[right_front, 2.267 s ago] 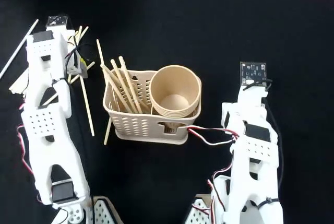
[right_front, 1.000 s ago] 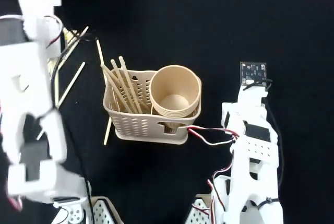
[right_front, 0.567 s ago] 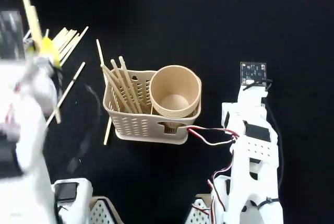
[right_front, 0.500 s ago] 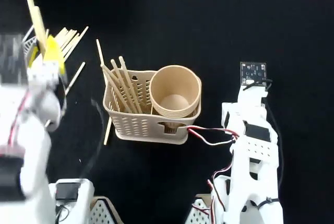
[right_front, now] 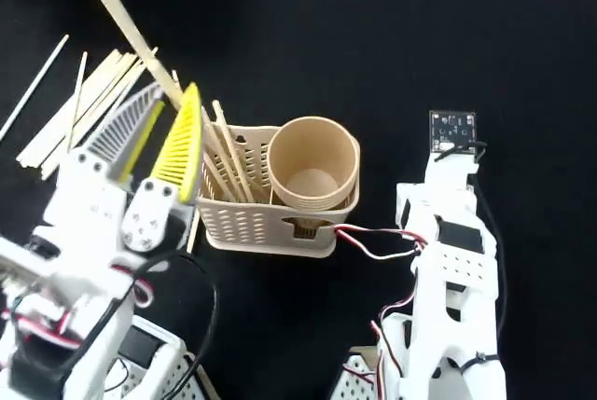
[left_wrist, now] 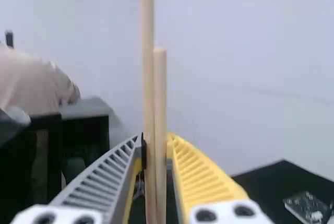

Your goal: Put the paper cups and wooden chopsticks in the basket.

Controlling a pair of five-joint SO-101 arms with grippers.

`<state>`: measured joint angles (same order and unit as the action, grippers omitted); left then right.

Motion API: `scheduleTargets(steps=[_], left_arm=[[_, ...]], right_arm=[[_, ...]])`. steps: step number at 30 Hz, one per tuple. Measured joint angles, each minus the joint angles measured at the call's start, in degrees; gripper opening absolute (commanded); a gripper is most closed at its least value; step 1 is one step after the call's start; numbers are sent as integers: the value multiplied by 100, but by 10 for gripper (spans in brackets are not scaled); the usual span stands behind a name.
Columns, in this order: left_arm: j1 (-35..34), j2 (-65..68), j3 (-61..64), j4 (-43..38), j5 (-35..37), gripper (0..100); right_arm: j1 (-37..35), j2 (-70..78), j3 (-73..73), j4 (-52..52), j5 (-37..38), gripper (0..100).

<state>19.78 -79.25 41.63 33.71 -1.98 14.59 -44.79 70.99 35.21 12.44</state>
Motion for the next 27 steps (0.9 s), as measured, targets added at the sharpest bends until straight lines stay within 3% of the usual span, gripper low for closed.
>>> scheduleTargets(steps=[4,11,14,21,27], left_arm=[[-9,0,633,-44,62,29],[-738,18,2286,-1442,563,29],[-888,35,2593,-1530,870,29],[-870,-53,2602,-721,923,37],[-853,-88,2321,255,914,223]], right_arm=[[0,0,0,0,0,25],[0,0,0,0,0,25],[0,0,0,0,0,25],[0,0,0,0,0,25],[0,0,0,0,0,25]])
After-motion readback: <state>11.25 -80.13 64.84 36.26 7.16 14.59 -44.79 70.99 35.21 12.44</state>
